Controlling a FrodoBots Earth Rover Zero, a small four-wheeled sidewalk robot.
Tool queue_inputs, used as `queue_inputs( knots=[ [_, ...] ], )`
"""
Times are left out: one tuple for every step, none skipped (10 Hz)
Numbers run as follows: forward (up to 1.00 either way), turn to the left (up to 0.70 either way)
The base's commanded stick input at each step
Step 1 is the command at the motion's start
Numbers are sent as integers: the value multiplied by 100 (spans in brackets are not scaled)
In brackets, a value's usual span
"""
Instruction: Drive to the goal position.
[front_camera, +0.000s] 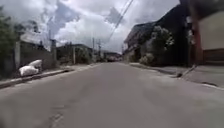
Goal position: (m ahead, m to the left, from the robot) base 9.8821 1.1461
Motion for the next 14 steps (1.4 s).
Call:
queue_inputs(
  knots=[
    [100, 0],
    [100, 0],
    [100, 0],
    [100, 0],
    [100, 0],
    [100, 0],
    [100, 0],
    [100, 0],
    [100, 0],
    [100, 0],
    [100, 0],
    [100, 0],
    [100, 0],
    [100, 0]
  ],
)
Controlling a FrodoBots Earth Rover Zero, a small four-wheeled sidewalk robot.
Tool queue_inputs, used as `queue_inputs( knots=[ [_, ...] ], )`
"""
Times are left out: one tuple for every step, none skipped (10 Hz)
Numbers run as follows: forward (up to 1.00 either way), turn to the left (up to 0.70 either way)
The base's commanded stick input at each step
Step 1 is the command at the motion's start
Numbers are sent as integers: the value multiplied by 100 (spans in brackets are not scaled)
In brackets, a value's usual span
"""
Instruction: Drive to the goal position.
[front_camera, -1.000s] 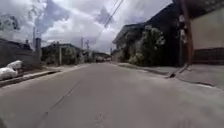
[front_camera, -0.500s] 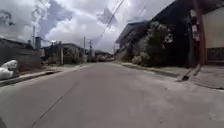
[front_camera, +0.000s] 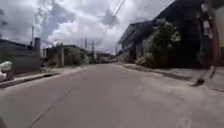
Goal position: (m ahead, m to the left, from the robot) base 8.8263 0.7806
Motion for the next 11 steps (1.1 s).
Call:
queue_inputs(
  knots=[
    [100, 0],
    [100, 0],
    [100, 0],
    [100, 0],
    [100, 0],
    [100, -2],
    [100, -20],
    [100, -40],
    [100, -40],
    [100, -32],
    [100, 0]
  ],
)
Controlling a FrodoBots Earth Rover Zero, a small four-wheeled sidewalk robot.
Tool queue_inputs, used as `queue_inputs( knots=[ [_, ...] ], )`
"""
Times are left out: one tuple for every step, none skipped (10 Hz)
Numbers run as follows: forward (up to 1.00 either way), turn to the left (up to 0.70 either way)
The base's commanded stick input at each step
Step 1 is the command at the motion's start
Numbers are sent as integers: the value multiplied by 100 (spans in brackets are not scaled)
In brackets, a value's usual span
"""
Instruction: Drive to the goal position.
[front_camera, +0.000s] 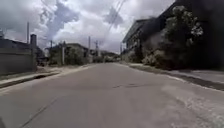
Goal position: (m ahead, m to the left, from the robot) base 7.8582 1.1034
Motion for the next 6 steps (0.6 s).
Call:
queue_inputs(
  knots=[
    [100, 0],
    [100, 0],
    [100, 0],
    [100, 0],
    [100, 0],
    [100, 0]
  ],
)
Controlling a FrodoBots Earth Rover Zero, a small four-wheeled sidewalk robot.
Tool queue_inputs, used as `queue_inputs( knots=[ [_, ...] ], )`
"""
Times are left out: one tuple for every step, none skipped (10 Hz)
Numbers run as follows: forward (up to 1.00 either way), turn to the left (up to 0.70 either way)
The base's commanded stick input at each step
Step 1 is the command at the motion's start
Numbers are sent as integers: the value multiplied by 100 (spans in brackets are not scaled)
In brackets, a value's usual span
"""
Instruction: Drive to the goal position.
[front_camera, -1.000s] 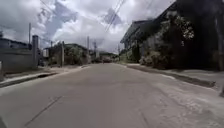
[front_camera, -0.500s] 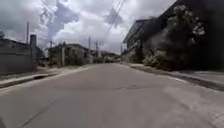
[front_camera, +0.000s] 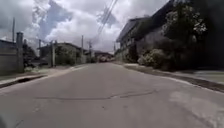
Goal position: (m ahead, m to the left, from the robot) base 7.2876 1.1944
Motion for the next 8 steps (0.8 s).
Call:
queue_inputs(
  knots=[
    [100, -9],
    [100, -22],
    [100, -34],
    [100, -35],
    [100, -22],
    [100, -1],
    [100, 0],
    [100, 0]
  ],
)
